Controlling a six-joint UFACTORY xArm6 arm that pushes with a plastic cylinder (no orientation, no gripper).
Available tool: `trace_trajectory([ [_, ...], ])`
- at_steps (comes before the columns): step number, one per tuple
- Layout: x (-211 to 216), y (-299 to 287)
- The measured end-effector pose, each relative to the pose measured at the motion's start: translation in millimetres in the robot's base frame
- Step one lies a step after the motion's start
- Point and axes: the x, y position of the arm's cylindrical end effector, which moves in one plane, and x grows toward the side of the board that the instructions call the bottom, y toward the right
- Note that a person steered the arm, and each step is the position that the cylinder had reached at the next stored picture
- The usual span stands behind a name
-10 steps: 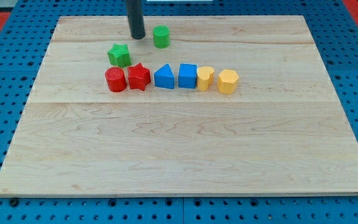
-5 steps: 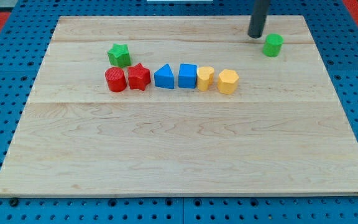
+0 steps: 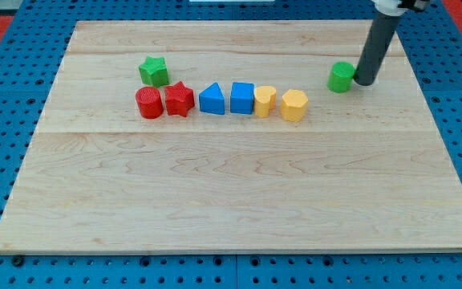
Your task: Move green blocks to form a horizontal line with a group of blocks
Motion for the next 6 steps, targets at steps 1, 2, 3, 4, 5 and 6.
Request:
trace_trajectory([
  [1,-30.8,-9.5],
  [2,-5.4,-21.1],
  [3,24.2,-18.9],
  [4,-3.2,-13.2],
  [5,-16.8,-30.0],
  [6,24.1,-30.0],
])
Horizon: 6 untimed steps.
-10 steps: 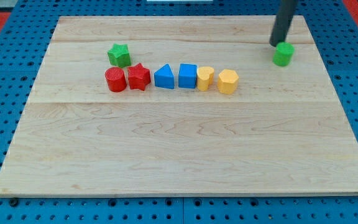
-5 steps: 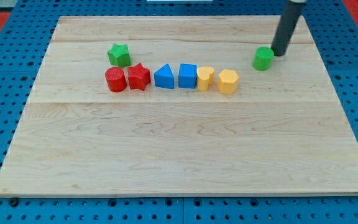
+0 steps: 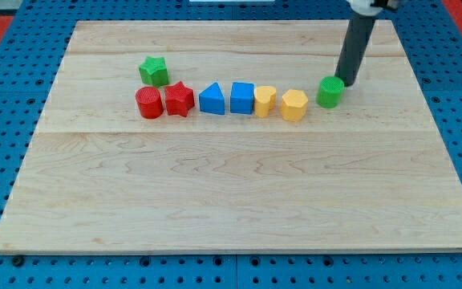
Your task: Move green blocks to form a horizontal line with a group of blocks
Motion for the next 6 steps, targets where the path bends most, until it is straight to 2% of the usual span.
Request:
trace_trajectory([
  [1,22.7,-1.1],
  [2,-13.3,-25.8],
  [4,-24.5,-210.4],
  [5,-54.5,-284.3],
  [6,-58.4,-364.8],
])
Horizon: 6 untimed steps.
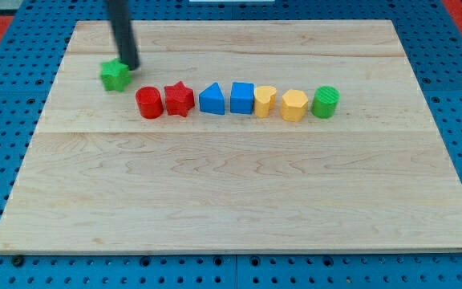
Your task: Move green blocks to form a horizontal line with a group of blocks
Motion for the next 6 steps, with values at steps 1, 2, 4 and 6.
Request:
trace_trajectory([
  [1,-41.3,-10.9],
  [2,-29.4,-26.4],
  [4,54.6,22.9],
  [6,0.7,4.7],
])
